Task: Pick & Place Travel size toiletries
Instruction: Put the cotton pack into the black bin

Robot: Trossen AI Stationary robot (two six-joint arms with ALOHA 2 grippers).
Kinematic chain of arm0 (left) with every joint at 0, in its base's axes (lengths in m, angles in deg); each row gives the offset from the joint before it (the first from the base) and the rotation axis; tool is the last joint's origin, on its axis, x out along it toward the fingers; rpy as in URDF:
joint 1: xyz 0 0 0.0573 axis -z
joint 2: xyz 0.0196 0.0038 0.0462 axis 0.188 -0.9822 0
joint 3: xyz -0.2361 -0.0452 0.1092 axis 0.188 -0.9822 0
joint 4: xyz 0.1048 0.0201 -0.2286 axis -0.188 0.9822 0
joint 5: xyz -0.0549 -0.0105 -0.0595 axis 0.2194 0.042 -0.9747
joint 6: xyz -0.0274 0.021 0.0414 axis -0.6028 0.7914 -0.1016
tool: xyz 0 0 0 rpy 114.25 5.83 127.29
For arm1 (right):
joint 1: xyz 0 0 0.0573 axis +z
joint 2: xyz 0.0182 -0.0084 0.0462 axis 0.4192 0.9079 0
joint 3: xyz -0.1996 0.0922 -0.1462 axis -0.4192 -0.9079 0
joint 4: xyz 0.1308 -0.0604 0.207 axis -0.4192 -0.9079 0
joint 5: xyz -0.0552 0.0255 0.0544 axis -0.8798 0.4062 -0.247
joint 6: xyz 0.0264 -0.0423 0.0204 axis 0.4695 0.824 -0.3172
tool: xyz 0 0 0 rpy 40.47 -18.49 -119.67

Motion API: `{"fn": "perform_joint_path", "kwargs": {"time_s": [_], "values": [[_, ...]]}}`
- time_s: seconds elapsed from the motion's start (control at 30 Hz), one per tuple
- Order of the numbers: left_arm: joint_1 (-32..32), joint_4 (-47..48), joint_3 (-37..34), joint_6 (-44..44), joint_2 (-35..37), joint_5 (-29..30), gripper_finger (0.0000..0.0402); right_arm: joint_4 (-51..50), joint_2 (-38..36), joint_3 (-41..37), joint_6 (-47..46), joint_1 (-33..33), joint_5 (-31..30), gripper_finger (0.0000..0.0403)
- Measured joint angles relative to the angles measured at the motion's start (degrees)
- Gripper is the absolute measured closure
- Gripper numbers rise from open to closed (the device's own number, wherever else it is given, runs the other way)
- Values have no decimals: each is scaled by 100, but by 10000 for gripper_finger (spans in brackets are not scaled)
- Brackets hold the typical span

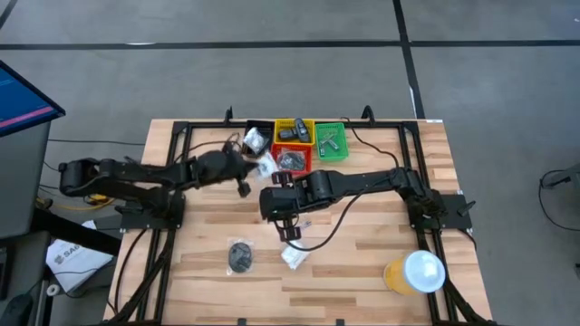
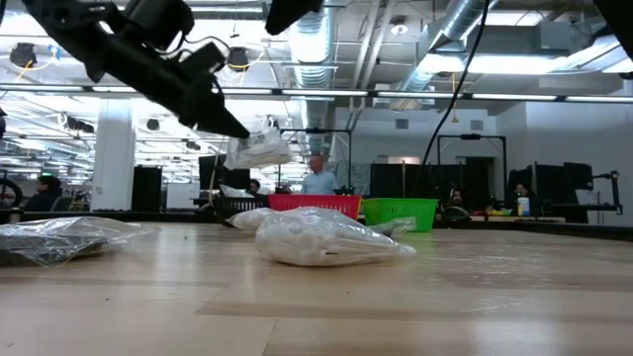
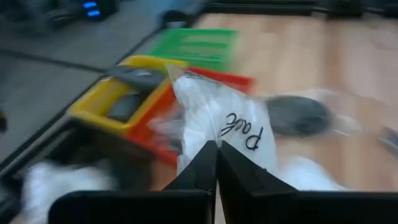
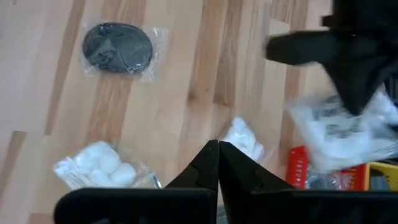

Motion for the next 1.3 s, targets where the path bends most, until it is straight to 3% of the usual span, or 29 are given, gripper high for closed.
{"fn": "perform_joint_path", "kwargs": {"time_s": [0.33, 0.6, 0.9, 1.1, 1.3], "values": [[-1533, -66, 0, -331, 2, 134, 401, 199, 0, 0, 261, -329, -2, 403], [-2266, -69, 52, -254, -135, -121, 401, 261, 0, 0, 301, -627, -4, 403], [-2413, -61, 754, -242, -1211, -331, 401, 347, 0, 0, 299, -717, -2, 403], [-2412, -41, 1203, -239, -1953, -46, 401, 402, 0, 0, 299, -702, -4, 403], [-2412, -6, 1374, -241, -2222, 94, 401, 402, 0, 0, 299, -706, -2, 403]]}}
